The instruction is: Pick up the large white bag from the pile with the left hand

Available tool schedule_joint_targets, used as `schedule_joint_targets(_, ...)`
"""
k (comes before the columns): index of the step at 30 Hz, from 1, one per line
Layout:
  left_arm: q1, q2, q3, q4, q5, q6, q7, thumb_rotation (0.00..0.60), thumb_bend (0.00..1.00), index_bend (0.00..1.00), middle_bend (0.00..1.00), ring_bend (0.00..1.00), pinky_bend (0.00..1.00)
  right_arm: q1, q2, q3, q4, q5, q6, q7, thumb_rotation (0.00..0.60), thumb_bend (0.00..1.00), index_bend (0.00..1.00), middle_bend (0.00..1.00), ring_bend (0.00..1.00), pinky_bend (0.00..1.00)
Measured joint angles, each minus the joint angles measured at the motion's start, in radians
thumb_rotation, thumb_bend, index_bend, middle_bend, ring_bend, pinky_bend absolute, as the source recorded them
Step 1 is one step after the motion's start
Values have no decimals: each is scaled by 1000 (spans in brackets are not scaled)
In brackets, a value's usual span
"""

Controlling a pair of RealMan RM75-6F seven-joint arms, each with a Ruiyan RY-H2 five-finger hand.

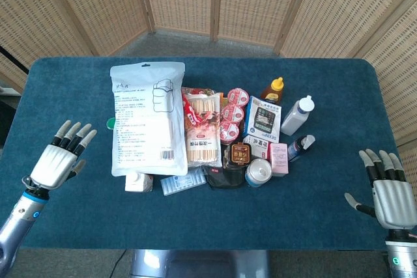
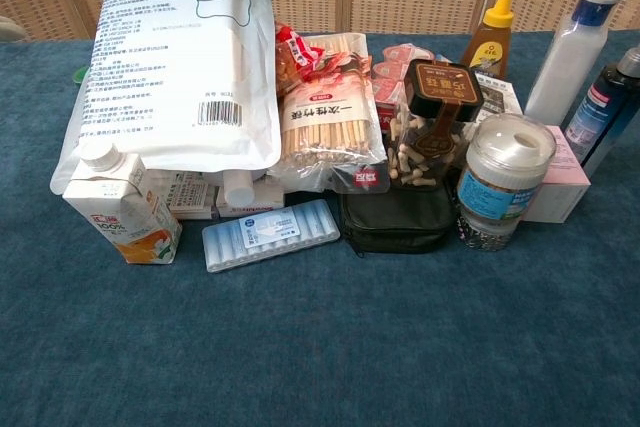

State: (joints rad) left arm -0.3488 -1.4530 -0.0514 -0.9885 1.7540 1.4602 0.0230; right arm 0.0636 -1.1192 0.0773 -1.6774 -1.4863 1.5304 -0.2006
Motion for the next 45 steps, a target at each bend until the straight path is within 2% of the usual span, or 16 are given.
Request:
schedule_joint_targets(14,-125,-261,20,416,62,78,-103,559,368,0,0,0,0,-38,31,-7,-37,6,35,12,504,215,0,0,0,0)
schedule_joint_targets(20,-166,-331,37,559,60,86,-145,556,363,0,0,0,0,-52,42,-10,-49,11,45,12,503,219,0,0,0,0)
schedule_joint_targets(26,-221,-408,46,659,50,101,-152,557,358,0,0,0,0,-62,52,-13,-58,16,46,18,503,227,0,0,0,0)
schedule_joint_targets(30,-262,-443,47,684,37,103,-158,595,358,0,0,0,0,-71,55,-14,-58,20,53,26,499,226,0,0,0,0)
schedule_joint_targets(33,-287,-459,49,692,28,98,-169,600,364,0,0,0,0,-75,55,-14,-54,21,55,35,502,226,0,0,0,0)
schedule_joint_targets(36,-310,-466,60,694,29,93,-174,600,453,11,0,0,0,-78,52,-14,-50,21,56,49,501,227,0,0,0,0)
schedule_joint_targets(38,-322,-471,65,693,27,85,-176,600,527,74,0,115,35,-80,49,-15,-45,21,55,59,503,226,0,0,0,0)
schedule_joint_targets(40,-332,-475,66,687,21,77,-179,600,637,166,15,345,190,-81,48,-15,-42,21,54,67,503,227,0,0,0,0)
schedule_joint_targets(41,-338,-477,67,682,17,73,-178,600,688,221,63,428,287,-81,48,-15,-41,20,53,73,502,228,0,0,0,0)
schedule_joint_targets(45,-353,-480,69,670,7,57,-161,600,835,458,323,667,544,-82,48,-15,-36,19,49,93,505,227,0,0,0,0)
